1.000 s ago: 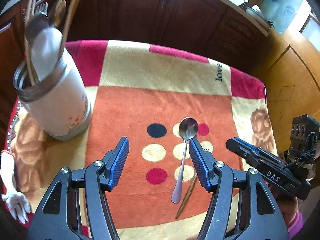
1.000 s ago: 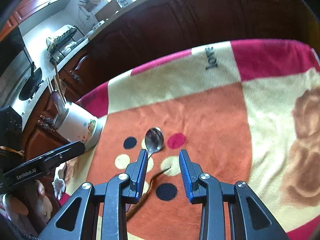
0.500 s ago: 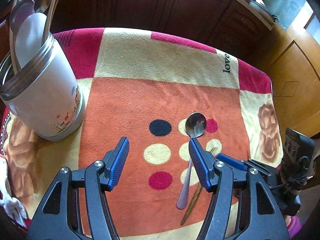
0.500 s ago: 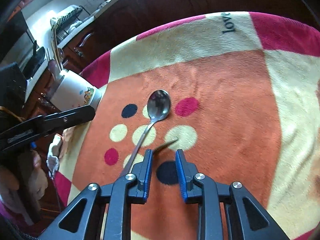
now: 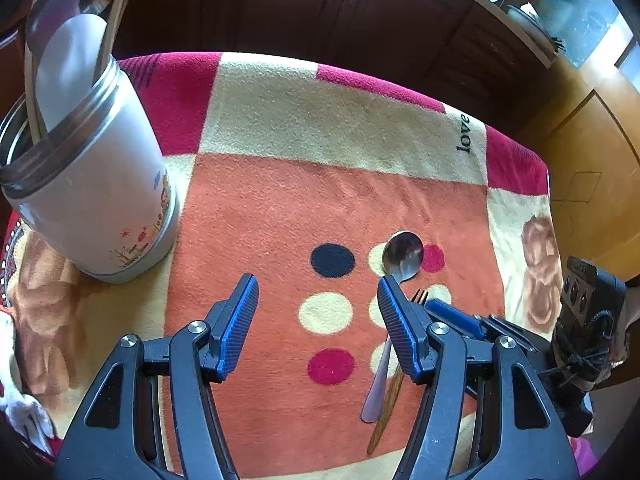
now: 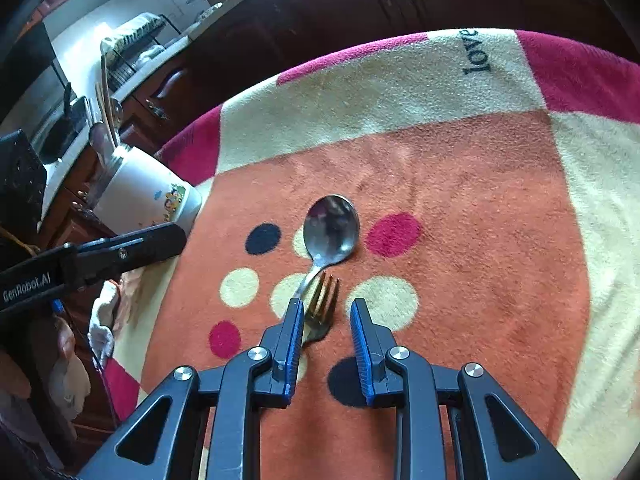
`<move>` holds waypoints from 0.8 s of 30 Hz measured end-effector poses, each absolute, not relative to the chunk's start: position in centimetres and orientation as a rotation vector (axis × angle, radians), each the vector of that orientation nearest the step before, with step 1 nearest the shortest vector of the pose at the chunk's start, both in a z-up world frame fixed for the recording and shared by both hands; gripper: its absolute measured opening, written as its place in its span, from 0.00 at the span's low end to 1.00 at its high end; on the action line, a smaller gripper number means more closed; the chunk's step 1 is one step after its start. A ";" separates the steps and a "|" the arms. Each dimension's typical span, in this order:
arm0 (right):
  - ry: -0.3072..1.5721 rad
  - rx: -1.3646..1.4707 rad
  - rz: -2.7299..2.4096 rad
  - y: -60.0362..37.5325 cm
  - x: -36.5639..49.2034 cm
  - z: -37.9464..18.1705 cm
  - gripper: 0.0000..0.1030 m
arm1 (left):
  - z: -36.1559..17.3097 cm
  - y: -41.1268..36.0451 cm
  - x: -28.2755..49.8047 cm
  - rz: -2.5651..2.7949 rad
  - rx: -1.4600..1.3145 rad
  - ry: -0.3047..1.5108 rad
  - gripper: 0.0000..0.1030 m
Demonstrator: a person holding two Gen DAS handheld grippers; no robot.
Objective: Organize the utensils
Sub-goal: 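Close the left gripper on the steel spoon while the right closes on the gold fork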
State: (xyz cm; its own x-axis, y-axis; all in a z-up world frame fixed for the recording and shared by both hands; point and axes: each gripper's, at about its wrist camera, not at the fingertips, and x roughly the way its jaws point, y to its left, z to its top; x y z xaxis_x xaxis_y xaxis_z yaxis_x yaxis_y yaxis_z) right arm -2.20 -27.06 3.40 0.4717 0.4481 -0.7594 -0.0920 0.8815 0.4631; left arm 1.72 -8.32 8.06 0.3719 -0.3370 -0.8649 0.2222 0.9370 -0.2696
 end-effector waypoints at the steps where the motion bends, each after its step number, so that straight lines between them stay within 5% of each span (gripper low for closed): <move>1: 1.018 0.397 0.350 -27.1 -2.1 3.3 0.22 | 8.0 -8.4 1.7 -0.361 -0.112 1.137 0.60; 3: 0.997 0.413 0.369 -27.1 -1.8 3.1 0.15 | 7.9 -8.7 1.7 -0.364 -0.105 1.142 0.60; 4: 0.994 0.414 0.377 -27.0 -1.8 3.0 0.04 | 7.8 -8.8 1.8 -0.364 -0.102 1.143 0.60; 24: 0.953 0.605 0.374 -34.6 -3.2 2.4 0.02 | 4.7 -15.9 5.9 -0.660 0.054 1.152 0.59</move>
State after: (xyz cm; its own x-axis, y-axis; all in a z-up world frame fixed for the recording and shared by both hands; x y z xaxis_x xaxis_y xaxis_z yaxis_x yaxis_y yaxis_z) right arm -3.19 -34.63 2.40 0.5346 0.5481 -0.6433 -0.0360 0.7753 0.6306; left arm 5.88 -15.86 4.66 0.2407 -0.4557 -0.8569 0.5091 0.8110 -0.2883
